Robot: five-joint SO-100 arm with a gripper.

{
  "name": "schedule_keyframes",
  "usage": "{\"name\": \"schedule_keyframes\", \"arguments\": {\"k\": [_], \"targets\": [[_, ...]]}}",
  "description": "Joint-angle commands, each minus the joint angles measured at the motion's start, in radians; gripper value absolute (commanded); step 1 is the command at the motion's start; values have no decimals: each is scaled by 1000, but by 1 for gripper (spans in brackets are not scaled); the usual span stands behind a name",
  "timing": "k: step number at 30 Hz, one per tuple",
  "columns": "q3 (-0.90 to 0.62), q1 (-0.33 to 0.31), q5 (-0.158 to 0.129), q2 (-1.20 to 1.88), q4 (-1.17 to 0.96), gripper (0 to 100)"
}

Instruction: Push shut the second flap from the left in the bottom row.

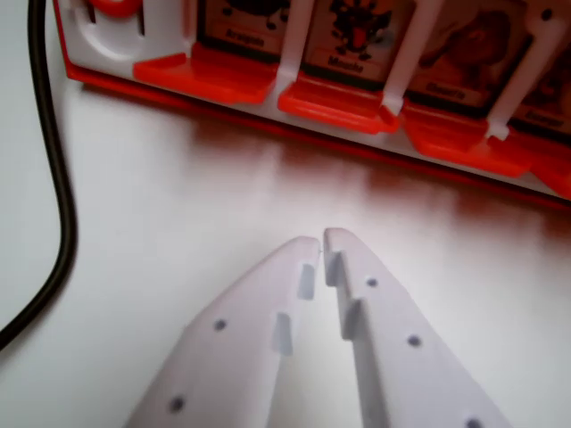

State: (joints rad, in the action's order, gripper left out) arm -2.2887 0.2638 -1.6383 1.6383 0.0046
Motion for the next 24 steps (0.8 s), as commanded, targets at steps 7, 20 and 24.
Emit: {"name": "schedule_keyframes", "arguments": {"k": [7, 20, 24], "targets": [[179, 11, -9, -84, 28, 0], [285, 12, -9, -195, 34, 0], [311, 11, -11, -219, 34, 0]]}}
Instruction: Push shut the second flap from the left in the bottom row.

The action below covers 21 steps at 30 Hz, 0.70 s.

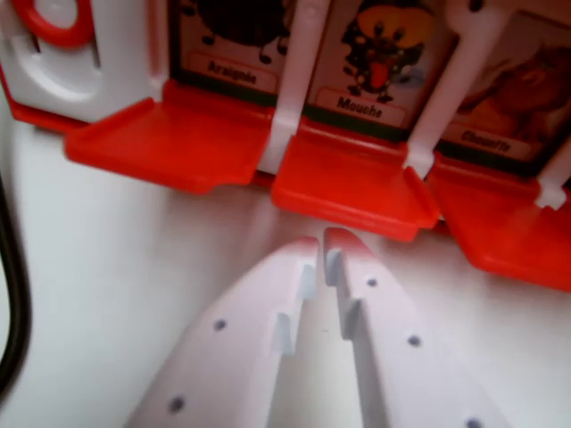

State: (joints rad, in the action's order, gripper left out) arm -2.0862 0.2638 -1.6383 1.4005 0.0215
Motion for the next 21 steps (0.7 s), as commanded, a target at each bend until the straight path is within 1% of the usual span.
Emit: {"name": "schedule_keyframes", "arguments": {"k": [1, 6, 13, 21], "targets": [[117, 11, -11, 14, 17, 0], [161, 5, -14, -2, 17, 0], [225, -17, -11, -17, 8, 0], [279, -23, -9, -54, 0, 0]]}}
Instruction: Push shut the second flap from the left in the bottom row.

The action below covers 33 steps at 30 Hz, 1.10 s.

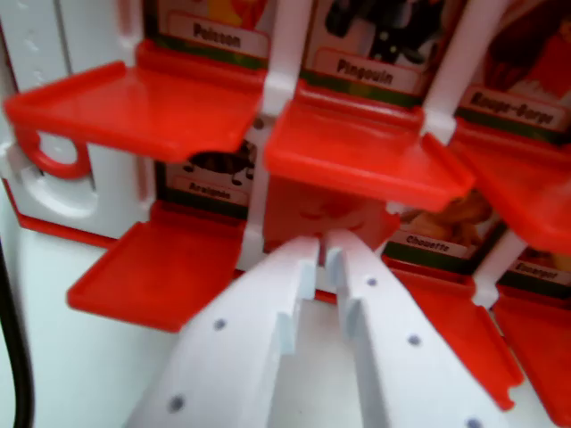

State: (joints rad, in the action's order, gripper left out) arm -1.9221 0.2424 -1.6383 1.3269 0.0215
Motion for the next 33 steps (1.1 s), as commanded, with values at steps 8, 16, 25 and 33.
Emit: {"name": "schedule_keyframes", "arguments": {"k": [8, 16, 25, 33], "targets": [[137, -5, -12, -3, -3, 0], [54, -8, -6, 169, -87, 0], [-195, -23, -9, 713, -336, 0], [-419, -117, -20, 1310, -647, 0]]}}
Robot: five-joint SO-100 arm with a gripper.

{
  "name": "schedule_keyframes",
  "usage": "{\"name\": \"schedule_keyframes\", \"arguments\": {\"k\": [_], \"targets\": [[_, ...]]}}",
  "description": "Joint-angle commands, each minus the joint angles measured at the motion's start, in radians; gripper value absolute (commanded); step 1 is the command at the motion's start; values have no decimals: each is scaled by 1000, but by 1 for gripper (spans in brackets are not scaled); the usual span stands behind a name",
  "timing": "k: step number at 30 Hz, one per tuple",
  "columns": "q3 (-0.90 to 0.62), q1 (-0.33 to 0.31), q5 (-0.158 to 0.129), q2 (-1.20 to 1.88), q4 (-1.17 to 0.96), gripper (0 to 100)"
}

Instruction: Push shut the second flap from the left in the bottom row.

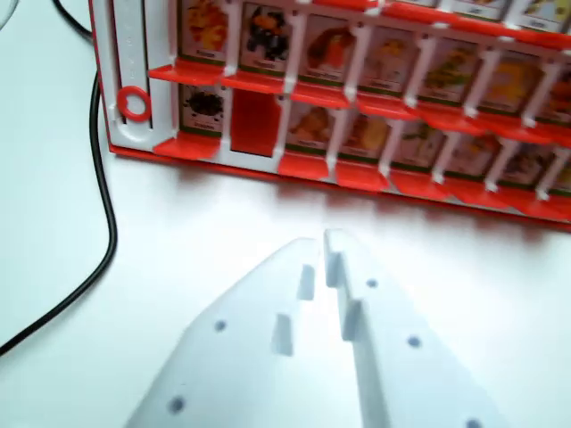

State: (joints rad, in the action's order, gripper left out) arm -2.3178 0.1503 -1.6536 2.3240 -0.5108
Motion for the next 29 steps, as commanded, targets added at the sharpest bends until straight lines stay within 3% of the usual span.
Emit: {"name": "schedule_keyframes", "arguments": {"k": [1, 6, 13, 29], "targets": [[-43, -35, 0, 383, -152, 0], [-71, -71, 6, 615, -328, 0], [-87, -66, 12, 775, -446, 0], [-130, -64, 20, 917, -545, 0]]}}
